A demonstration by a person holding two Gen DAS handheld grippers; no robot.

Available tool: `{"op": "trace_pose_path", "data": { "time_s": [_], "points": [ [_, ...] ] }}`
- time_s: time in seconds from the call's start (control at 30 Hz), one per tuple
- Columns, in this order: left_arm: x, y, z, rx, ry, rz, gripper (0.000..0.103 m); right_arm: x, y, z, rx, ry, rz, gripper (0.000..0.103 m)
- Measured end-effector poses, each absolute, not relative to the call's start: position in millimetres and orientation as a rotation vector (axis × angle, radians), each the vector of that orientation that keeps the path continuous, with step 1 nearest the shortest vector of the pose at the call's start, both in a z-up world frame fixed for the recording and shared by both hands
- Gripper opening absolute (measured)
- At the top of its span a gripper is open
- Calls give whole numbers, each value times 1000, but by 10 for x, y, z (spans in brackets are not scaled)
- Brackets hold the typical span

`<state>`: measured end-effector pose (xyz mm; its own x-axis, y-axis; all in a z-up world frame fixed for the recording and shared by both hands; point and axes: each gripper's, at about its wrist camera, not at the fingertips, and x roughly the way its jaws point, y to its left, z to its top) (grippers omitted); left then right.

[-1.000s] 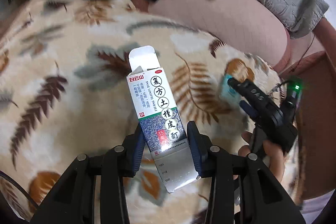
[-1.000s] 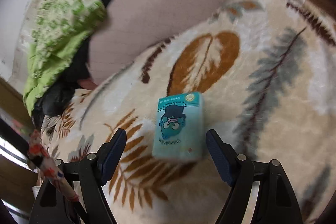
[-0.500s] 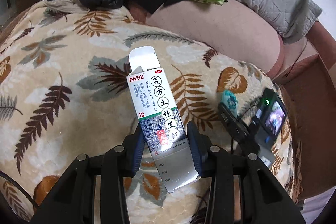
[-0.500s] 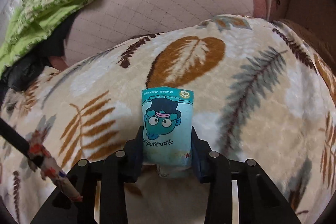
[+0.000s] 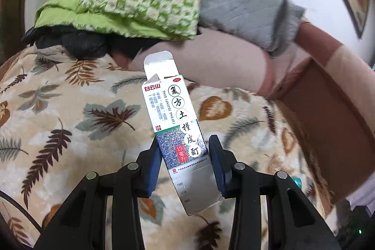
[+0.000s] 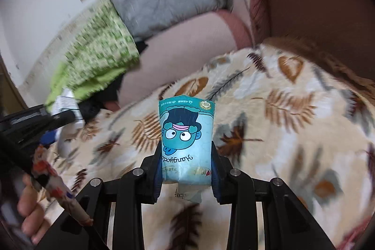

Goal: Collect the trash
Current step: 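Carry the white box in the left tool while the right tool carries the teal box to the wastebasket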

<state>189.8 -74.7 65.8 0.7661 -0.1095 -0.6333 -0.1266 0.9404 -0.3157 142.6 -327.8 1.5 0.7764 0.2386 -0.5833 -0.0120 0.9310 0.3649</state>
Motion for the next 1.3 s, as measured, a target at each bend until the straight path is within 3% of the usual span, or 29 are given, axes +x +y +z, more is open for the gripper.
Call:
{"op": "trace_pose_path", "data": {
  "time_s": [0.57, 0.9, 1.3],
  "points": [
    [-565, -1406, 719, -176, 691, -113, 38, -849, -3714, 560, 386, 536, 214, 36],
    [-1085, -1975, 1212, -96, 598, -243, 38, -1567, -4362, 831, 397, 432, 82, 37],
    [-1425, -2928, 1253, 21, 581, -427, 38, -2241, -5099, 816, 461, 377, -93, 37]
  ]
}}
